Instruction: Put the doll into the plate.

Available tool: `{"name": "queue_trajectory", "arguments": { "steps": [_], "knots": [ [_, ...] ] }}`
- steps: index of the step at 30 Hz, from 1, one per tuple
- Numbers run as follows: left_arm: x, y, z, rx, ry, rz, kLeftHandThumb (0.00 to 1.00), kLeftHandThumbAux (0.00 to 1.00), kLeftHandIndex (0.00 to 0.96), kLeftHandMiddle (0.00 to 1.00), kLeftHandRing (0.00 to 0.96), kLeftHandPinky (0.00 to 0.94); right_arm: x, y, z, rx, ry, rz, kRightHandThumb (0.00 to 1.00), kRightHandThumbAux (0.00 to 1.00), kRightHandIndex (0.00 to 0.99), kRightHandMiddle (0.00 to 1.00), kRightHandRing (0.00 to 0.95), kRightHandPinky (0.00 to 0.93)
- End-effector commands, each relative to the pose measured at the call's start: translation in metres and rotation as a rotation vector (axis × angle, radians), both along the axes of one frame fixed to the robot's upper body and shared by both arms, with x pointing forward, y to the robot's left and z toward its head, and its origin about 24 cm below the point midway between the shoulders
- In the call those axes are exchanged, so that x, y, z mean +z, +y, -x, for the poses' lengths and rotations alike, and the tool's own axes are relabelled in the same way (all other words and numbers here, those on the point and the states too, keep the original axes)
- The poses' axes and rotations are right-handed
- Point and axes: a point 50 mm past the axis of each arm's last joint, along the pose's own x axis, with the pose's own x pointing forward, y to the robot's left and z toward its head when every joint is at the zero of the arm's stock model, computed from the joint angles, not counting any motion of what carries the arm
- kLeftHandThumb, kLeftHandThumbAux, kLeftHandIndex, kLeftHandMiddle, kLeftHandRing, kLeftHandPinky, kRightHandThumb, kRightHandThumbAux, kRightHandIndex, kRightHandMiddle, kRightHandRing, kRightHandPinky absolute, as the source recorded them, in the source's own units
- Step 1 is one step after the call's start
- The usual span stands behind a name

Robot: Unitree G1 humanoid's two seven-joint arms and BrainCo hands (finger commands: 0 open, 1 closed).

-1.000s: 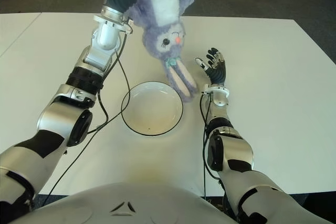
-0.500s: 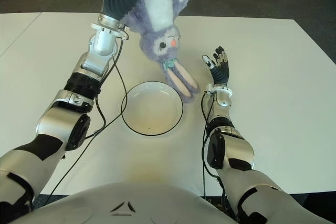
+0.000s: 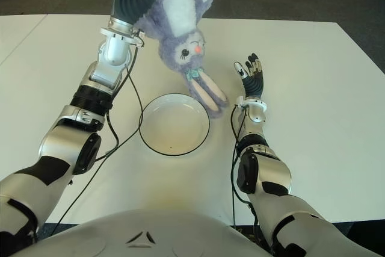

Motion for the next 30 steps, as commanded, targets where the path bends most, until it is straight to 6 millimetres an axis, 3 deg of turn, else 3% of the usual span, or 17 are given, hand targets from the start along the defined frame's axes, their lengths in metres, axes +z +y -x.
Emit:
{"name": "queue_trajectory", "arguments": {
  "steps": [1, 24, 30],
  "knots": [
    [0.009, 0.007, 0.002, 0.022, -0.059, -0.038, 0.732, 0.697, 0.441, 0.855, 0.856, 0.87, -0.109, 0.028, 0.097, -0.042, 0.427, -0.16, 0.079, 0.626, 0.016, 0.0, 0.0, 0.007],
    [0.054, -0.013, -0.009, 0.033, -0.142, -0.136, 0.728, 0.697, 0.441, 0.868, 0.88, 0.894, -0.107, 0.026, 0.096, -0.043, 0.466, 0.004, 0.055, 0.669, 0.04, 0.007, 0.0, 0.014],
    [0.061, -0.016, -0.008, 0.026, -0.171, -0.15, 0.732, 0.698, 0.441, 0.847, 0.865, 0.857, -0.107, 0.025, 0.094, -0.038, 0.473, 0.001, 0.051, 0.688, 0.048, 0.008, 0.0, 0.017]
  ]
}}
